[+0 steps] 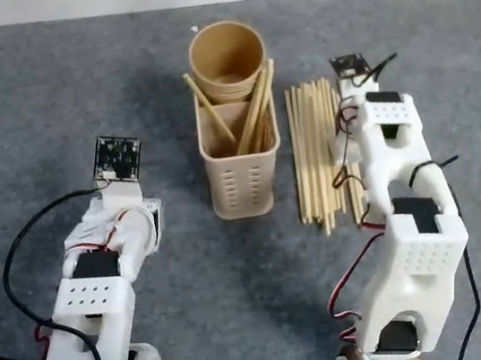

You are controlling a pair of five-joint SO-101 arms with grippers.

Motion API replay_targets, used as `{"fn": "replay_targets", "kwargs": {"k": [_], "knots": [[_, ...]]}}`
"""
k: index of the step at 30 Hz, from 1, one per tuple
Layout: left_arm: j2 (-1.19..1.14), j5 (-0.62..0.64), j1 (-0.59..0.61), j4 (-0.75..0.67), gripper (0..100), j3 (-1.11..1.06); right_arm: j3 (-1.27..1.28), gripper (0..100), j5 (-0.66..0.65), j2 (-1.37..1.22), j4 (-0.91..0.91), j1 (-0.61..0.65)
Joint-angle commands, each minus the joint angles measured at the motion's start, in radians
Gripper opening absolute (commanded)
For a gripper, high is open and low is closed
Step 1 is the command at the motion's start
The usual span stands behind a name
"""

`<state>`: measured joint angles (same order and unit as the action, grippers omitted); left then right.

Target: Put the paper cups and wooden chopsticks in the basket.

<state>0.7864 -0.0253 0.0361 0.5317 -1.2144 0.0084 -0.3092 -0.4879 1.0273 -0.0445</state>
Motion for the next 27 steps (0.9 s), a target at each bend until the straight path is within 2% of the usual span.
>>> {"fn": "replay_targets", "kwargs": {"k": [1, 7, 10, 15, 27], "knots": [[0.018, -0.009, -0.013, -0.014, 17, 0.005, 0.008, 23.5, -0.009, -0.007, -0.005, -0.041], [0.018, -0.009, -0.015, -0.015, 17, 0.005, -0.008, 19.4, -0.008, 0.012, 0.002, -0.024], [0.018, -0.009, -0.015, -0.015, 17, 0.005, -0.031, 19.5, 0.038, 0.070, 0.004, -0.021], [0.018, -0.009, -0.015, -0.015, 17, 0.005, -0.028, 19.5, 0.041, 0.139, 0.004, -0.018], [0.018, -0.009, -0.015, -0.014, 17, 0.005, -0.035, 19.5, 0.040, 0.018, -0.005, -0.024]]}}
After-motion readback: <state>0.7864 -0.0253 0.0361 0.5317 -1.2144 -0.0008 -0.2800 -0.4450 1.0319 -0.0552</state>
